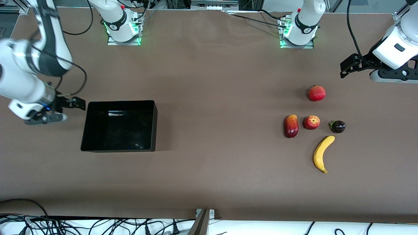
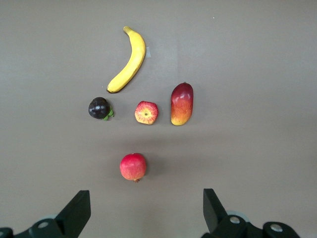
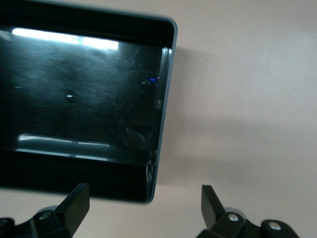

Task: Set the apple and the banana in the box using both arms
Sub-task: 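Reach the right gripper down to the rim of the black box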

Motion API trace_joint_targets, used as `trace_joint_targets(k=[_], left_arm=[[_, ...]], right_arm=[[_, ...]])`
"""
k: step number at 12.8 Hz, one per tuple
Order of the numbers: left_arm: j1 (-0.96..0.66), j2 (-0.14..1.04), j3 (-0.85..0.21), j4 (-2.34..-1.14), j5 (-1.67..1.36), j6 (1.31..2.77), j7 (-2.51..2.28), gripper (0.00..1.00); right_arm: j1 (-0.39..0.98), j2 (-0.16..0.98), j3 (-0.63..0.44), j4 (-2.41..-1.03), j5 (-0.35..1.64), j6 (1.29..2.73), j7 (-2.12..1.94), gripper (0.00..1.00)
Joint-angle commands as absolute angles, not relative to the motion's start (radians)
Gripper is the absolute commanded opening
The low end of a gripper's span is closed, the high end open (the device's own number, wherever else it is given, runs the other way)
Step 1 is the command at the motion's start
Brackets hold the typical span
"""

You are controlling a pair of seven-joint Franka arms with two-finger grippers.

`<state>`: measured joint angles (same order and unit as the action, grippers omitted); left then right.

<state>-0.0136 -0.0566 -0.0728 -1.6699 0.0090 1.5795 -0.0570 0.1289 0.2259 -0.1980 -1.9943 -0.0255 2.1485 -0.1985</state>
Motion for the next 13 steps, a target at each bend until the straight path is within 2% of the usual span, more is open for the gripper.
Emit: trace_joint_targets(k=[1, 5, 6, 7, 9, 10, 13], left_arm=[[-0.02, -0.04, -0.075, -1.634, 0.038, 1.552, -0.051, 1.0], [-0.02, -0.04, -0.075, -1.634, 0.038, 1.551, -0.049, 1.0], [-0.02, -0.04, -0.075, -1.634, 0.038, 1.551, -0.049, 1.0], [-0.02, -0.04, -0.077, -1.634, 0.038, 1.551, -0.049, 1.0], [-0.02, -0.04, -0.077, -1.634, 0.038, 1.551, -0.049, 1.0], [-0.02, -0.04, -0.077, -1.634, 0.038, 1.551, -0.049, 1.0], [-0.02, -0.04, -0.077, -1.634, 0.038, 1.551, -0.049, 1.0]], right_arm=[[0.112, 0.285, -0.198, -2.052, -0.006, 2.265, -0.186, 1.0], [0.1, 0.376, -0.198, -2.08, 0.041, 2.39, -0.21, 0.97], [0.1, 0.382, -0.198, -2.08, 0.043, 2.39, -0.21, 0.89], [0.1, 0.383, -0.198, -2.08, 0.043, 2.388, -0.21, 0.74], [0.1, 0.399, -0.198, -2.077, 0.041, 2.388, -0.216, 0.23], [0.1, 0.405, -0.196, -2.071, 0.041, 2.387, -0.216, 0.01], [0.101, 0.39, -0.19, -2.049, 0.041, 2.352, -0.219, 0.0]])
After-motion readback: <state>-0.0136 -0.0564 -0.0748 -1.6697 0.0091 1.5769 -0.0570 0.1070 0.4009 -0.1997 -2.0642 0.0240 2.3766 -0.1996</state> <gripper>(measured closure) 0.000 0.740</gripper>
